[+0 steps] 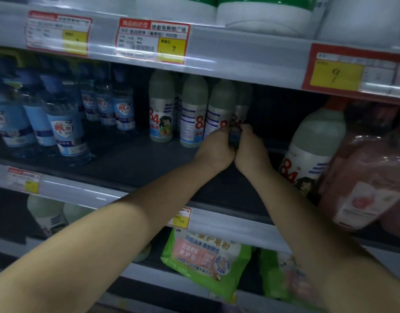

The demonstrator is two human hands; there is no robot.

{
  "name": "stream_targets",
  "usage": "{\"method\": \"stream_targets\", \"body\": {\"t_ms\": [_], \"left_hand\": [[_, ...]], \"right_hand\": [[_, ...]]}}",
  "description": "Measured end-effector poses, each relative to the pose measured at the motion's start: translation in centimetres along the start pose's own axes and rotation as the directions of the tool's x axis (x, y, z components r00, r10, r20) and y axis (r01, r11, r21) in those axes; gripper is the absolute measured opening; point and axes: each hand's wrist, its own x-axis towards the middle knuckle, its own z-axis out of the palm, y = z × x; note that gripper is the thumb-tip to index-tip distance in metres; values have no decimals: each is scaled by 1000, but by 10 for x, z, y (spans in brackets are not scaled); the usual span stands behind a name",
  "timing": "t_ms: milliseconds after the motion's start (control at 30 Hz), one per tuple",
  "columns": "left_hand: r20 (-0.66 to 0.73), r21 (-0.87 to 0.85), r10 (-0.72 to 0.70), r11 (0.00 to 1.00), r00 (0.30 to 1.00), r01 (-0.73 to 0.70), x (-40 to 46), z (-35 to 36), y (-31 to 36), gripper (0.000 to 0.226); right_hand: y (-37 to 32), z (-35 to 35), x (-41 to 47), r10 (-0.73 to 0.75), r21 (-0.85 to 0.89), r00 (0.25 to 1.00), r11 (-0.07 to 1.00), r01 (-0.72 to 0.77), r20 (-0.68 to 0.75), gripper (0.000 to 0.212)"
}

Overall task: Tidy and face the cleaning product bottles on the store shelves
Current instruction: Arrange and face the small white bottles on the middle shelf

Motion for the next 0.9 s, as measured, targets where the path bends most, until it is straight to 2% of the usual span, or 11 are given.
{"method": "stream_targets", "body": {"t_ms": [133,233,333,433,533,633,900], "left_hand": [[-1,-66,89,994,996,-89,-5,9,15,24],[46,-107,140,985,989,-135,-10,20,25,30],[113,-210,161,968,980,-135,-19,32,36,34],[229,-328,168,941,959,-86,-28,41,45,36],[340,-325,154,945,928,-38,-33,47,51,55],[354,-346,168,937,920,-38,-35,53,54,72],[127,-322,57,947,990,-14,-25,55,48,57]], "right_hand": [[1,-26,-48,-150,-135,988,980,144,-34,47],[14,-40,-79,-279,-88,944,960,267,-175,36],[32,-57,-100,-273,-18,888,958,287,-369,20],[47,-67,-109,-163,48,851,975,215,-499,33],[57,-65,-106,-46,137,890,983,121,-454,56],[61,-63,-100,-14,145,911,986,81,-412,61],[49,-60,-76,-29,166,939,982,91,-344,63]]}}
